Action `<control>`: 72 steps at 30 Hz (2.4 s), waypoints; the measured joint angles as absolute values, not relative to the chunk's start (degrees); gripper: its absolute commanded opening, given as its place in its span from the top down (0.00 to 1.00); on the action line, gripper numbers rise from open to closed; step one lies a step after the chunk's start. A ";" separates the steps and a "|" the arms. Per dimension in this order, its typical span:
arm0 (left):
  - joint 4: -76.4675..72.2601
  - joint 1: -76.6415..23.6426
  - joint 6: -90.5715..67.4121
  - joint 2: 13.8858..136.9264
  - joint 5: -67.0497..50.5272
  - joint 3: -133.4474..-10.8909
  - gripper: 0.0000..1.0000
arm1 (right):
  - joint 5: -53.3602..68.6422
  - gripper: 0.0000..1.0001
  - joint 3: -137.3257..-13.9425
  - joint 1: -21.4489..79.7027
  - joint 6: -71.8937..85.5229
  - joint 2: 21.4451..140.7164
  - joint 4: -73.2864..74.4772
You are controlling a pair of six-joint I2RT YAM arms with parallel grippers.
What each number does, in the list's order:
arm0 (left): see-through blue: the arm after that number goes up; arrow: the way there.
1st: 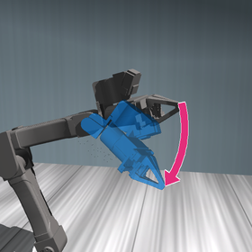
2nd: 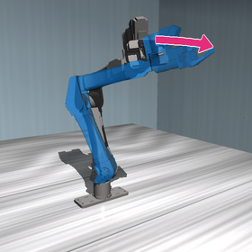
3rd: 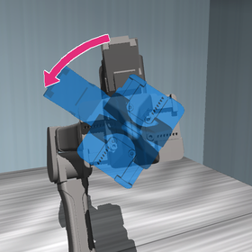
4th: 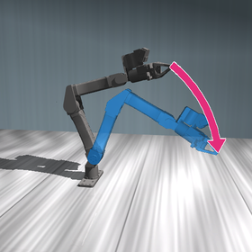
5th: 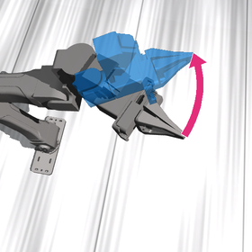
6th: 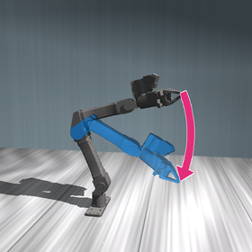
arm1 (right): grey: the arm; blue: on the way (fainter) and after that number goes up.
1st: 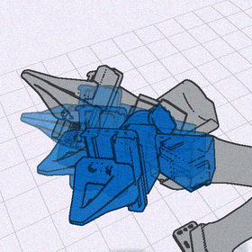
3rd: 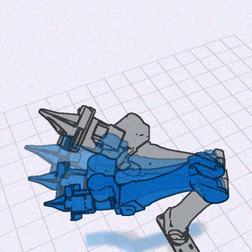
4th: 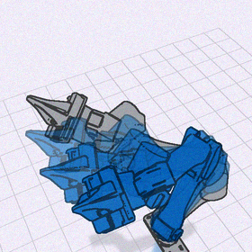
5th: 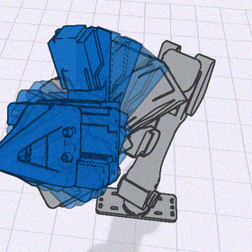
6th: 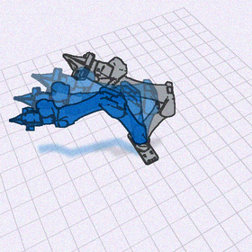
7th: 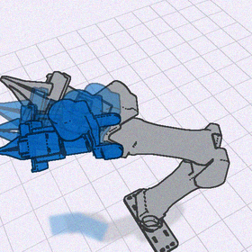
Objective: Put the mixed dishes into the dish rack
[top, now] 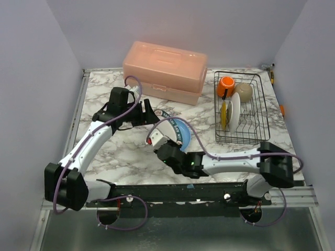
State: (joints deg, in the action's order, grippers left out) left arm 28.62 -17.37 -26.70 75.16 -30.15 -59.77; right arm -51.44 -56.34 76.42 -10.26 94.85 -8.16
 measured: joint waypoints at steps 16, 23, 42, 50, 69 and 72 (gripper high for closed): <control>15.84 -17.74 -24.32 54.06 -18.98 -50.74 0.13 | -21.21 1.00 -46.02 56.93 12.86 60.55 3.66; 14.44 -17.74 -24.08 56.97 -22.15 -50.57 0.13 | -25.06 1.00 -53.76 55.70 14.00 57.41 16.01; 14.44 -20.88 -23.27 60.58 -28.71 -50.87 0.13 | -56.55 1.00 -60.86 55.31 8.86 39.79 24.16; 15.20 -23.49 -22.44 60.82 -28.73 -50.94 0.13 | -53.28 1.00 -65.78 50.04 10.28 51.05 26.20; 16.43 -27.79 -19.88 60.77 -26.37 -51.40 0.13 | 20.14 1.00 -73.36 -16.19 17.80 65.78 29.78; 16.49 -28.36 -19.77 60.77 -26.35 -51.59 0.13 | 24.12 1.00 -70.37 -17.10 12.88 65.21 30.20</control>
State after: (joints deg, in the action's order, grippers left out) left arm 16.49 -28.36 -19.77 60.77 -26.35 -51.59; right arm 24.12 -70.37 -17.10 12.88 65.21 30.20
